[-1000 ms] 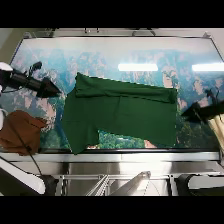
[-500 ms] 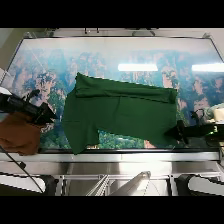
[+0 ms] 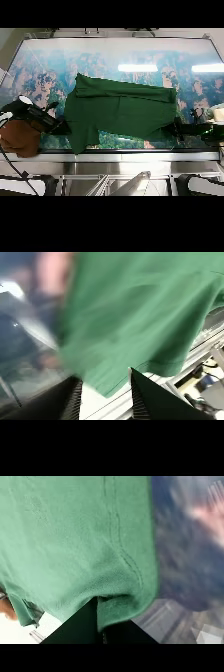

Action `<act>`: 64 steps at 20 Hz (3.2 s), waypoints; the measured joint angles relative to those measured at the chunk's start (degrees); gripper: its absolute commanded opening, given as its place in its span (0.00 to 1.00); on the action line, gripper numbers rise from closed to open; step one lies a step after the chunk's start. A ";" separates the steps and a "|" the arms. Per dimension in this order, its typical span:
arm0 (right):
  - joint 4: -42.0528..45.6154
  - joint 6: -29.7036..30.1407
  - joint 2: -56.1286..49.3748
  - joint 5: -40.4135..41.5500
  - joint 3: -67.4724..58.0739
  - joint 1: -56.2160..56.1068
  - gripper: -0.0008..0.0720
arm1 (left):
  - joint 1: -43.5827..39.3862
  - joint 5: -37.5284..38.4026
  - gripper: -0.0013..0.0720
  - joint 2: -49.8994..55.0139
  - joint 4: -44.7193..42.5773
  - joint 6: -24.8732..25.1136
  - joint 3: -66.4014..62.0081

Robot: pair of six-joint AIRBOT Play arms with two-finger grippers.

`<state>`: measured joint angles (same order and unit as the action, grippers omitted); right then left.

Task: Fold the shirts.

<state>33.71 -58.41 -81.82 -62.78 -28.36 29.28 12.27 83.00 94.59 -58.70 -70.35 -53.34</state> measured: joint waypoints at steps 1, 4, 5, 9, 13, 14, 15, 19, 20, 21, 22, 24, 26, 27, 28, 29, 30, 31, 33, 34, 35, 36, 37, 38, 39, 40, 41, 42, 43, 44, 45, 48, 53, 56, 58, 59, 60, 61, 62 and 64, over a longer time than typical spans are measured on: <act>-0.20 0.02 0.00 0.13 0.02 0.00 0.04 | -1.57 -0.33 0.35 -0.02 -0.02 0.02 0.11; -0.33 0.17 0.00 0.20 0.00 0.24 0.04 | -4.44 -1.68 0.05 0.13 -1.03 0.26 -0.42; -0.15 0.20 0.00 0.02 -0.20 0.66 0.04 | -4.81 -1.90 0.05 0.11 -1.27 0.28 -0.79; 5.49 -0.83 -0.04 -4.92 -2.86 4.96 0.04 | -3.32 -2.60 0.05 -2.32 -2.01 0.15 0.15; 11.52 -3.74 0.09 -12.50 -5.99 10.08 0.04 | 0.57 -0.22 0.05 -8.72 -2.34 -1.18 5.88; 11.96 -4.15 0.13 -14.01 -6.32 10.78 0.04 | 1.44 0.39 0.05 -10.71 -2.14 -1.77 7.56; 12.48 -4.63 0.33 -15.39 -6.60 11.37 0.04 | 2.08 1.07 0.05 -12.87 -1.66 -2.23 9.27; 10.25 -4.74 1.81 -20.04 -7.85 12.33 0.04 | 3.06 2.84 0.05 -21.97 4.13 -1.57 12.90; 7.74 -4.00 2.34 -21.29 -8.55 12.37 0.04 | 3.15 3.02 0.05 -24.11 6.97 -0.59 12.26; 4.96 -3.41 2.73 -22.03 -9.46 12.31 0.04 | 3.19 2.54 0.05 -25.81 9.68 0.17 10.88; 2.14 -2.93 3.02 -22.27 -10.54 11.96 0.04 | 3.10 1.55 0.05 -26.80 11.65 0.66 8.98; -2.58 -2.40 3.21 -21.51 -13.05 10.36 0.04 | 2.38 -0.76 0.05 -26.64 14.67 1.46 3.34; -5.53 -2.40 2.34 -18.18 -15.93 7.61 0.04 | 1.09 -2.40 0.05 -23.23 16.11 1.88 -3.56; -6.47 -2.45 1.49 -16.00 -17.31 6.10 0.04 | 0.28 -3.23 0.05 -20.33 16.68 2.03 -7.63; -7.10 -2.75 0.35 -13.62 -18.78 4.59 0.04 | -0.52 -3.80 0.05 -16.76 17.05 2.05 -11.93; -7.69 -2.89 -1.05 -11.08 -20.31 3.15 0.04 | -1.27 -4.04 0.05 -12.98 17.42 2.19 -16.13; -8.11 -3.06 -2.73 -8.55 -21.97 1.84 0.04 | -1.97 -4.17 0.05 -8.94 17.46 2.25 -20.39; -8.39 -3.08 -4.59 -6.10 -23.61 0.68 0.04 | -2.73 -4.07 0.04 -4.28 17.79 2.25 -25.14; -8.87 -3.04 -8.26 -2.29 -26.34 -0.94 0.04 | -4.20 -2.93 0.04 4.92 17.94 2.19 -34.29; -8.98 -2.78 -9.92 -0.87 -27.34 -1.51 0.04 | -4.85 -2.36 0.04 9.09 18.10 1.95 -38.53; -9.14 -2.32 -11.47 0.24 -28.11 -1.95 0.04 | -5.53 -1.68 0.04 13.40 18.18 1.81 -43.06; -9.18 -1.55 -13.00 1.22 -28.74 -2.27 0.04 | -6.08 -1.25 0.05 17.07 18.27 1.79 -47.08; -9.16 -1.03 -14.16 1.88 -29.11 -2.49 0.04 | -6.51 -0.98 0.06 20.04 18.25 1.55 -50.49; -8.90 -0.42 -15.04 2.32 -29.40 -2.62 0.04 | -6.84 -0.70 0.34 22.56 18.27 1.40 -53.62; -8.72 0.24 -15.67 2.51 -29.62 -2.67 0.04 | -7.10 -0.61 0.63 24.83 18.32 1.40 -56.68; -8.61 0.98 -16.06 2.54 -29.81 -2.67 0.06 | -7.28 -0.35 1.00 26.40 18.34 1.38 -58.97; -8.26 1.51 -16.33 2.47 -30.05 -2.62 0.21 | -7.37 -0.33 0.99 27.61 18.82 1.33 -60.89; -8.15 1.97 -16.41 2.01 -30.45 -2.36 0.37 | -7.32 -0.33 0.98 28.37 19.93 1.31 -62.23; -7.89 2.40 -16.41 1.14 -31.08 -1.90 0.38 | -7.06 -0.35 0.98 28.79 21.68 1.27 -62.99; -7.54 2.84 -16.41 -0.02 -32.04 -1.22 0.40 | -6.56 -0.33 0.98 28.89 23.67 1.09 -63.34; -6.73 3.48 -16.41 -1.46 -33.42 -0.33 0.65 | -5.90 -0.37 0.98 28.81 25.75 1.09 -63.41; -2.19 4.48 -16.41 -2.97 -38.10 2.38 0.89 | -3.32 0.26 0.98 27.15 29.90 0.92 -62.51; 3.43 4.46 -18.23 -1.75 -41.09 2.78 0.89 | -2.56 5.44 0.98 24.65 32.41 0.90 -61.35; 3.52 3.67 -21.00 -2.97 -41.66 0.26 0.52 | -5.79 7.39 0.49 24.22 32.63 0.70 -61.13; 4.35 2.99 -22.38 -3.82 -41.79 -1.75 0.04 | -9.18 7.72 0.02 24.11 32.79 0.70 -61.09; 4.42 2.67 -22.82 -4.66 -41.90 -2.54 0.04 | -11.06 7.58 0.02 24.11 32.70 0.74 -61.09; 4.66 2.71 -23.02 -5.25 -42.27 -3.23 0.04 | -13.33 6.78 0.02 24.11 31.98 0.74 -61.09; 4.66 2.67 -23.17 -6.54 -42.71 -3.72 0.04 | -15.85 5.18 0.02 24.15 30.05 0.72 -61.11; 4.57 2.49 -23.10 -7.96 -43.30 -3.98 0.03 | -18.40 3.13 0.02 24.39 27.45 0.68 -61.09; 3.78 1.40 -22.03 -11.37 -44.94 -4.26 0.04 | -24.00 -1.16 0.02 25.40 21.18 -1.03 -61.11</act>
<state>37.50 -57.01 -103.85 -74.15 -73.30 25.02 -11.73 81.84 119.98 -37.52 -71.37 -114.45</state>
